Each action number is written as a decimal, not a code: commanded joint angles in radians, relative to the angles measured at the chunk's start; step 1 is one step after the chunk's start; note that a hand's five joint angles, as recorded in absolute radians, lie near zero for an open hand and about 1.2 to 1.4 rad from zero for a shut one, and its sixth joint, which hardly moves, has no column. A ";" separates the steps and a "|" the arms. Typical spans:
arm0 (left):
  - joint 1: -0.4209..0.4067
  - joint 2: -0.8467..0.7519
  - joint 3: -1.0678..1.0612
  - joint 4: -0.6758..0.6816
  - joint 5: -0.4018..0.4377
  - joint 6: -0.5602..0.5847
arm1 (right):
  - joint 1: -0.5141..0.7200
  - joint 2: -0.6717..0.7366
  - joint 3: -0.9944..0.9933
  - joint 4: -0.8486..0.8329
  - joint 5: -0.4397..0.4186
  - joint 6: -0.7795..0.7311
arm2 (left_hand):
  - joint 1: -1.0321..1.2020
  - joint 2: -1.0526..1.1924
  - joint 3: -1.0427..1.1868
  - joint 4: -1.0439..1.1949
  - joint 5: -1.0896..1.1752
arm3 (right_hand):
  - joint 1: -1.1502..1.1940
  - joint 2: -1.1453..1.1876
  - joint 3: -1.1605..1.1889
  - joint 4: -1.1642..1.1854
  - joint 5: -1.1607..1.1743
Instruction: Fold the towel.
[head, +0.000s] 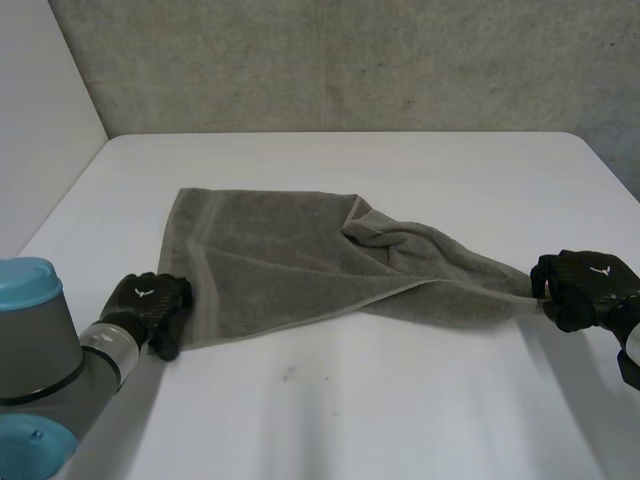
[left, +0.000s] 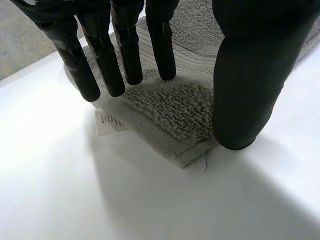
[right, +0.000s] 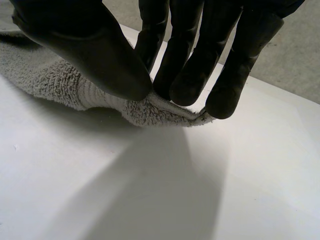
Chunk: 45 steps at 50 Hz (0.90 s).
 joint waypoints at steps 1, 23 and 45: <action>0.001 -0.001 0.005 -0.016 0.000 -0.001 | 0.001 0.000 0.000 0.000 0.000 0.000 | 0.053 0.057 0.056 0.056 0.058 | 0.059 0.063 0.056 0.055 0.049; 0.012 -0.079 0.092 -0.004 0.000 -0.009 | 0.001 0.005 0.000 0.002 0.000 -0.002 | 0.343 0.348 0.347 0.347 0.348 | 0.059 0.063 0.056 0.055 0.049; 0.011 -0.045 0.132 0.001 0.000 -0.018 | 0.001 0.003 0.002 0.002 0.000 0.000 | 0.857 0.861 0.860 0.860 0.862 | 0.059 0.063 0.056 0.055 0.049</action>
